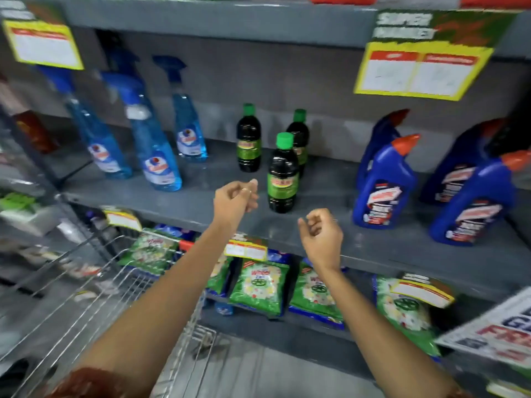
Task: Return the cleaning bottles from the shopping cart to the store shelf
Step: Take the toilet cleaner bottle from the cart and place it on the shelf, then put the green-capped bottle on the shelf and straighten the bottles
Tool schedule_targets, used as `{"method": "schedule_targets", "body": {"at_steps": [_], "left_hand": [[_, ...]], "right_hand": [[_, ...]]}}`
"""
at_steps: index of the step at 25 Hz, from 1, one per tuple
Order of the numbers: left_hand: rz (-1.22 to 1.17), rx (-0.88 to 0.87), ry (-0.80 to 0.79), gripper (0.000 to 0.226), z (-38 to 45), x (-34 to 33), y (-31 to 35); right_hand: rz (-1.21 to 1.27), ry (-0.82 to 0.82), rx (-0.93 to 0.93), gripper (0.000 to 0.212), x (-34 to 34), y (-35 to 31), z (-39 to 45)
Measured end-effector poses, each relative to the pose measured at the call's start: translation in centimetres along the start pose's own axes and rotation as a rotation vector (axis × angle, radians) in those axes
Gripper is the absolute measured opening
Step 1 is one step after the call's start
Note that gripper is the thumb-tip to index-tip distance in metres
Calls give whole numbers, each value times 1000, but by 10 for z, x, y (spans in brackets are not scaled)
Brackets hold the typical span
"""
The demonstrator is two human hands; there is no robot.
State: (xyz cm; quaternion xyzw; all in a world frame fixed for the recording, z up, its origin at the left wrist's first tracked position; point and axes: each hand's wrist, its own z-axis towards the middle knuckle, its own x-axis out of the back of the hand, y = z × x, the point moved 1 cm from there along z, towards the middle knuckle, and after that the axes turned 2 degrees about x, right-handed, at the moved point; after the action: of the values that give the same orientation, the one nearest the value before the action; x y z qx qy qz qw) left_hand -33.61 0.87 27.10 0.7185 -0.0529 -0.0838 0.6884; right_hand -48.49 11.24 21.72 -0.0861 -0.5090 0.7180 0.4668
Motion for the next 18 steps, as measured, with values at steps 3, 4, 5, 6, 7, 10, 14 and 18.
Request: {"method": "schedule_targets", "body": {"at_steps": [3, 4, 5, 6, 7, 10, 14, 18], "left_hand": [[76, 136, 197, 26, -11, 104, -36], [91, 204, 255, 26, -17, 137, -51], [91, 269, 317, 26, -25, 169, -67], [90, 329, 376, 27, -33, 199, -83], [93, 386, 436, 27, -42, 230, -100], [116, 546, 503, 28, -71, 303, -149], [135, 804, 607, 23, -107, 378, -225], [146, 1041, 656, 17, -146, 420, -308]], "right_hand": [[55, -331, 33, 8, -70, -27, -42], [60, -445, 48, 8, -92, -35, -56], [50, -572, 63, 8, -115, -42, -71], [23, -705, 79, 8, -137, -49, -84], [-8, -842, 88, 10, -161, -56, -99], [-89, -1109, 88, 10, -225, -72, -139], [-265, -1433, -42, 9, -307, -79, -200], [-496, -1844, -21, 25, -371, -71, -277]]}}
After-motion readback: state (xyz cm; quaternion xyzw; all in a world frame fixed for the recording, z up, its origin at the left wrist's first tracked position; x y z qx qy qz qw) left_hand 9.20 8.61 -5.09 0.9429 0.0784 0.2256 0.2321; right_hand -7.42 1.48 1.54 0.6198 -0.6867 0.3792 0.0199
